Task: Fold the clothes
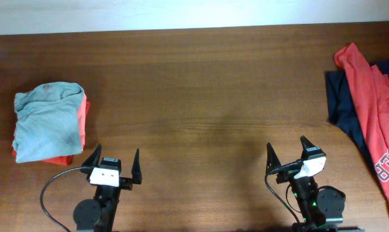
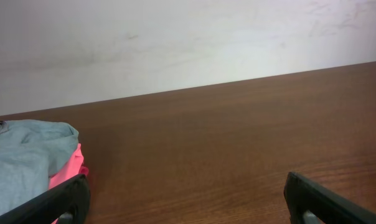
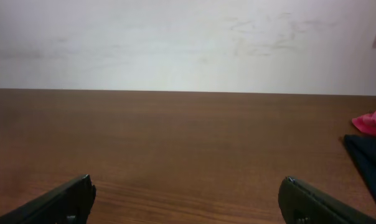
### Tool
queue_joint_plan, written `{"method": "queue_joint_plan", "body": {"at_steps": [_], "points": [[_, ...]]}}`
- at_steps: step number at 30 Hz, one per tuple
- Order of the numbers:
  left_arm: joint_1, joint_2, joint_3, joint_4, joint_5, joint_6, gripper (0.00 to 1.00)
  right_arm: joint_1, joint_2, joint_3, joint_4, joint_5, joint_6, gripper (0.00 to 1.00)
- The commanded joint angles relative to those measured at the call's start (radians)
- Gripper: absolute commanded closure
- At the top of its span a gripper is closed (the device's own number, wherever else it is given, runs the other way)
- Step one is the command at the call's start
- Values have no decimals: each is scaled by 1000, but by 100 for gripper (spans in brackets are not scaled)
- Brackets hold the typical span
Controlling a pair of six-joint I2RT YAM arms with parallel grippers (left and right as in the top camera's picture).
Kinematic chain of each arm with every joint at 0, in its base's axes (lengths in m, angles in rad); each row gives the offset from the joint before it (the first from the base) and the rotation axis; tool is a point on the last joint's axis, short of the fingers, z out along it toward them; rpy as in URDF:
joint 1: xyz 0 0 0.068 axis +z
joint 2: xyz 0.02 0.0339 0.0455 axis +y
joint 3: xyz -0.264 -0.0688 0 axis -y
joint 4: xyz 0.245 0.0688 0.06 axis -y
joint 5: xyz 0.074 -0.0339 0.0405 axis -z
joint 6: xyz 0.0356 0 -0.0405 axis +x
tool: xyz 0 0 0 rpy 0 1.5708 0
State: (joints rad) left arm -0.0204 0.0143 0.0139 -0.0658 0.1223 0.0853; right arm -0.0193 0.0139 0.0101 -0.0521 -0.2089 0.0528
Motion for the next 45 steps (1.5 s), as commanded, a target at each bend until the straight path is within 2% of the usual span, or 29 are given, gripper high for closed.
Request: {"method": "queue_joint_plan", "body": {"at_steps": [1,9,16,23,27,28,34,36,41,45], "points": [[-3,-8,-5,-2,-7,-6,1,-8,-5,-2,-4,-12,8,1],[-3,1,31,-3,-8,-20,1,-8,-3,62,-35,37,9,1],[-3,149,175,-79,-16,-52,1,-8,100,224,-158,145,8,2],[-3,464,400,-137,-15,-51,1,-8,398,492,-303,196,8,2],[-3,649,553,-231,-14,-51,1,-8,617,693,-436,208,8,1],[-3,732,628,-294,-13,-47,1,-10,730,792,-504,214,4,1],[-3,921,806,-478,-13,-48,1,-38,1038,1071,-703,211,3,1],[-3,956,829,-497,-10,-48,1,-56,1120,1147,-746,217,-50,1],[-3,978,839,-501,-6,-48,1,-230,1284,1314,-752,242,-52,0],[-3,978,839,-501,-7,-48,1,-434,1401,1404,-727,248,-53,1]]}}
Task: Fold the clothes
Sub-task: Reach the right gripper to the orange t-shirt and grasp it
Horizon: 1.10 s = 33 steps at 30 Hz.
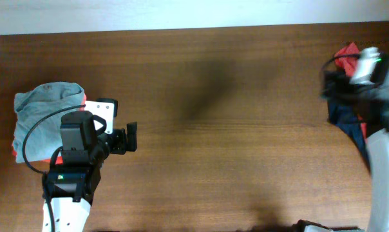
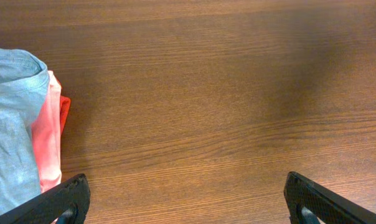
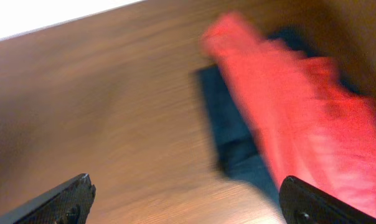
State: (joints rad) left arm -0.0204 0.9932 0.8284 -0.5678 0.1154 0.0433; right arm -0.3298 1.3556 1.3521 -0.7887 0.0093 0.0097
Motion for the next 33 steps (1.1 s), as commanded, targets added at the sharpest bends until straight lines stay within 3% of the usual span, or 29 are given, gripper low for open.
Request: {"method": "queue_joint_plan", "body": {"at_steps": [1,11,18,21,27,28,29,33], "points": [[-3,-1,24,0,0,-6,1,-188,101,72,29,29,-14,1],[-3,-1,24,-31,0,-6,1,-462,395,73,168,-6,-55,5],[-3,-1,24,-43,0,-6,1,-483,537,73,300,-61,-161,5],[-3,-1,24,-43,0,-6,9,-483,575,73,361,-50,-192,5],[-3,-1,24,-42,0,-6,10,-484,665,73,504,-53,-357,7],[-3,-1,24,-42,0,-6,11,-484,676,73,518,-50,-368,7],[-3,-1,24,-42,0,-6,18,-487,698,73,549,-50,-377,10],[-3,-1,24,-42,0,-6,20,-497,738,73,587,-52,-377,12]]}}
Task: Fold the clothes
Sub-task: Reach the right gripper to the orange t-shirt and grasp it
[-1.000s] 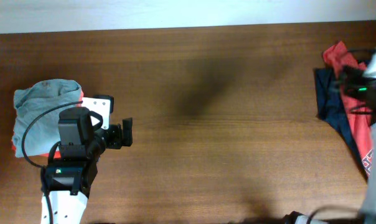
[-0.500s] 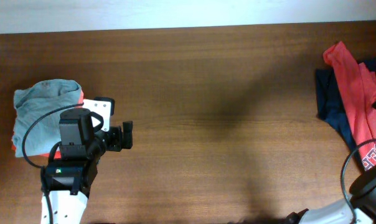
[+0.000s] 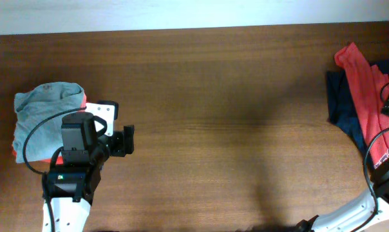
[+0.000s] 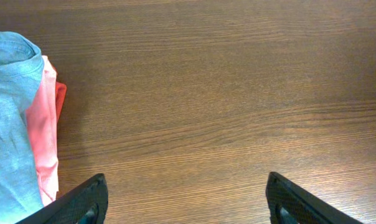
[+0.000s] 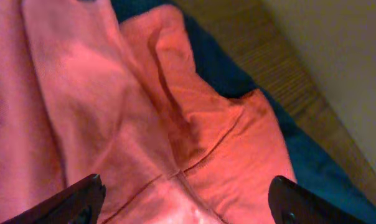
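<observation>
A loose red shirt (image 3: 365, 90) lies over a navy garment (image 3: 339, 106) at the table's right edge. My right gripper (image 5: 187, 202) hangs open close above the red shirt (image 5: 175, 124), its fingers either side of a seam, nothing between them; the navy garment (image 5: 312, 168) shows beyond the shirt. In the overhead view only part of the right arm shows at the frame's edge. At the left lies a folded stack, a grey-blue shirt (image 3: 46, 116) on pink and red ones. My left gripper (image 3: 127, 140) is open over bare wood just right of that stack (image 4: 14, 118).
The brown wooden table (image 3: 220, 96) stretches between the two piles. A pale wall runs along its far edge. The left arm's cable (image 3: 33, 148) loops over the near side of the stack.
My right gripper was over the far end of the red and navy pile and is now farther right, close down over the red shirt. The left gripper's fingers stand slightly nearer each other.
Both arms stood at the table's near edge with open grippers. Then the left arm was out beside the folded stack and the right one over the pile at the right. Now the right gripper hangs open close over the red shirt.
</observation>
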### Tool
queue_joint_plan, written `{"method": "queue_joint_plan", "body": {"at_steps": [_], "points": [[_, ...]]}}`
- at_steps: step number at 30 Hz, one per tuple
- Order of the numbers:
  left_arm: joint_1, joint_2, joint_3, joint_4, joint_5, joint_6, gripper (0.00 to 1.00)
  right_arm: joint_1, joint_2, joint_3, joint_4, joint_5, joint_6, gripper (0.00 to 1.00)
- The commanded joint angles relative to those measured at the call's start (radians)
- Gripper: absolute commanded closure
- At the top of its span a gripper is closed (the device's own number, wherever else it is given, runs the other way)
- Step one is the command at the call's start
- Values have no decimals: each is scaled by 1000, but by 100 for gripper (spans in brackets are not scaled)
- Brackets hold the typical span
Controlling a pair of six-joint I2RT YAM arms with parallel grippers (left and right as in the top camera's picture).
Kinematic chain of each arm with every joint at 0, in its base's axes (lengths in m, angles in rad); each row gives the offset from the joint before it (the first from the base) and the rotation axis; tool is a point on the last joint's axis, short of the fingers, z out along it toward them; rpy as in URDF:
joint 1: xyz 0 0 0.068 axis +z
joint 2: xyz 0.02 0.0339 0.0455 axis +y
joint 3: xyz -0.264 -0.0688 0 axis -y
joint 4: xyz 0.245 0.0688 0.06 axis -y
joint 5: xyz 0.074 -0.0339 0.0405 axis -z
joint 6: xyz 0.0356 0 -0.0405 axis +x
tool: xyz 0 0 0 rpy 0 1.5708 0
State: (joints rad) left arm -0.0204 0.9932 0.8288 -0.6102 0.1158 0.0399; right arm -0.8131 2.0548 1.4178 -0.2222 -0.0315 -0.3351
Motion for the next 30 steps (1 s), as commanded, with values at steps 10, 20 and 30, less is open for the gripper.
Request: {"method": "queue_joint_plan", "body": {"at_steps": [10,20,30], "points": [[-3,-1,24,11,0,-3,23,-27,112,7,71,-13,-31,36],[-3,-1,24,14,0,-3,25,-21,99,8,39,-13,-19,95],[-3,-1,24,19,0,-3,25,29,-111,8,8,-87,67,96]]}}
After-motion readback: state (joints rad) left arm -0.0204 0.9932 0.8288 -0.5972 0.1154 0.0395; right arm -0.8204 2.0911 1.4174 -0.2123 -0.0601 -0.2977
